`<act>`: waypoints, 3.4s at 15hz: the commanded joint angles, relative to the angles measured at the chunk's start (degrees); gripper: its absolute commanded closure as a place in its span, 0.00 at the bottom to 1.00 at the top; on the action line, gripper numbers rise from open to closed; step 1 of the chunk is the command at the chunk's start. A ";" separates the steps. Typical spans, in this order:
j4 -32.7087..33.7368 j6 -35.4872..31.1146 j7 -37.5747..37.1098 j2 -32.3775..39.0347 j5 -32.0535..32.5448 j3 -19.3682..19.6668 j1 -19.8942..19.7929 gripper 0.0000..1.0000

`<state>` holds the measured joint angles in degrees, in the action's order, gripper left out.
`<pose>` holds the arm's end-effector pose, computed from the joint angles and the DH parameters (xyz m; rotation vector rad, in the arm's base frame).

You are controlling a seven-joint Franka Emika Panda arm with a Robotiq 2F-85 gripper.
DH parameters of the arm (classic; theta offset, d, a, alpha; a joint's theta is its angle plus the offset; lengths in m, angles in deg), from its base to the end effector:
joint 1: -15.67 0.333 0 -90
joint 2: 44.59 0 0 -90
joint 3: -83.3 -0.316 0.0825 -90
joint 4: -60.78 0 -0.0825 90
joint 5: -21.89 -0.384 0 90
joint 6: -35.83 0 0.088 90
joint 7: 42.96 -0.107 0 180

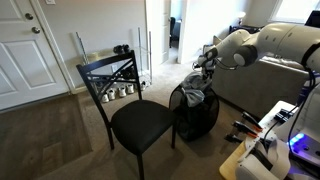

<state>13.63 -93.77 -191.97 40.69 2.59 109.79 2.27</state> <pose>0.6788 -0.3484 0.0090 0.0649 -3.0573 0.2932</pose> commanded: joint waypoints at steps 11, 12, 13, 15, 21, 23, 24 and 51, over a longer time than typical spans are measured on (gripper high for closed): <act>-5.99 0.98 0.00 0.26 -7.35 9.17 4.57 0.00; -6.19 1.28 0.00 0.26 -7.13 9.49 4.81 0.00; -5.05 2.26 0.00 0.26 -5.32 7.89 3.84 0.00; -2.79 4.67 0.00 0.25 -2.87 4.48 1.84 0.00; -5.71 6.94 0.00 0.25 -6.50 8.59 4.31 0.00; -5.62 7.85 0.00 0.26 -6.13 8.65 4.16 0.00; -5.64 7.54 0.00 0.26 -6.02 8.65 4.20 0.00; -1.77 -3.20 0.06 0.12 0.00 4.16 3.06 0.00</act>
<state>11.86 -96.97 -191.91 40.81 2.59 113.96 5.33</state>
